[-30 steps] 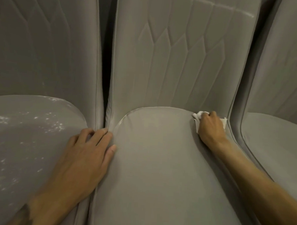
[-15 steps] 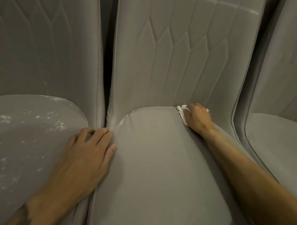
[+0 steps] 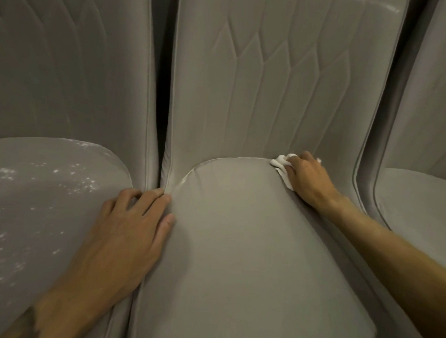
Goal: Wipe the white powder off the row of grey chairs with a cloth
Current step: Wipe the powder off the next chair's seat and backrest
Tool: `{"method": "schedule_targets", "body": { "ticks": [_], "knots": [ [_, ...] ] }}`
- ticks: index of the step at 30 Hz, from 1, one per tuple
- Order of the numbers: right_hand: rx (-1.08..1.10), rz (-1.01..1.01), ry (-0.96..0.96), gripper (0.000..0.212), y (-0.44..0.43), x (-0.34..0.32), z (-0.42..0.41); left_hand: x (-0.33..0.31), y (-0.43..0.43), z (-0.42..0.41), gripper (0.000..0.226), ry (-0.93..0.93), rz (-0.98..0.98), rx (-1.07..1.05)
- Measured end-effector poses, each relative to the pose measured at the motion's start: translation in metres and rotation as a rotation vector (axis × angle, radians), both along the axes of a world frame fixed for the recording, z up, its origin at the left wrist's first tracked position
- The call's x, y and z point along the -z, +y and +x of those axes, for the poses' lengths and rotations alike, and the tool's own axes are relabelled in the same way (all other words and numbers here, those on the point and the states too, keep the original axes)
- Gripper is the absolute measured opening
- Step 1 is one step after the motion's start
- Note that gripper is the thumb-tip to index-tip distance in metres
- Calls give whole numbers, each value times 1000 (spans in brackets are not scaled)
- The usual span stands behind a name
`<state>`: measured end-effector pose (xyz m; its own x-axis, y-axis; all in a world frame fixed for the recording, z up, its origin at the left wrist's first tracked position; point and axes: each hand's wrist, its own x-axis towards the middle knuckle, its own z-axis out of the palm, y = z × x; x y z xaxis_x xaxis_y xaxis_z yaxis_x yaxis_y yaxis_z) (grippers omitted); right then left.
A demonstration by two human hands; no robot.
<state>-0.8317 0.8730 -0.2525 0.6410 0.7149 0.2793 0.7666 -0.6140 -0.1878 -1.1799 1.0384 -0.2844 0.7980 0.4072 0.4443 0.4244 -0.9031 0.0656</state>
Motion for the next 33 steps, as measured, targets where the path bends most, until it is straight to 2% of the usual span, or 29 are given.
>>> {"method": "schedule_targets", "body": {
  "ticks": [2,5,8,11,15,17,21,23,24,27,29,31,33],
  "knots": [
    [110,-7,-26,33,-5,6,2,0,0,0,47,2,-1,-1],
    [199,-45,-34,37,30,9,-1,-1,-2,1,47,14,-17,-15],
    [55,-20,-13,39,48,5,-6,-2,-2,2,49,26,-25,-18],
    [-78,-33,-7,48,18,2,4,0,-1,2,52,9,-13,-16],
    [167,-50,-43,37,23,8,5,1,0,2,53,-6,-12,-23],
    [88,-47,-32,33,58,12,-10,1,-1,2,52,-11,-19,-23],
    [-254,-4,39,34,80,13,-25,3,0,2,52,-12,-22,-14],
    [-256,15,-3,41,65,13,-10,3,1,1,51,-20,-11,-19],
    [-187,36,-6,41,59,13,-4,3,1,1,51,-18,-8,-23],
    [-58,60,-12,29,66,22,2,1,-1,1,50,2,-27,-31],
    [-140,44,4,28,86,26,-11,0,-2,1,49,14,-39,-21],
    [-320,43,84,28,97,21,-29,-1,-2,0,49,17,-42,-17],
    [-379,13,92,35,91,14,-33,0,-1,0,50,16,-35,-12]
  ]
}}
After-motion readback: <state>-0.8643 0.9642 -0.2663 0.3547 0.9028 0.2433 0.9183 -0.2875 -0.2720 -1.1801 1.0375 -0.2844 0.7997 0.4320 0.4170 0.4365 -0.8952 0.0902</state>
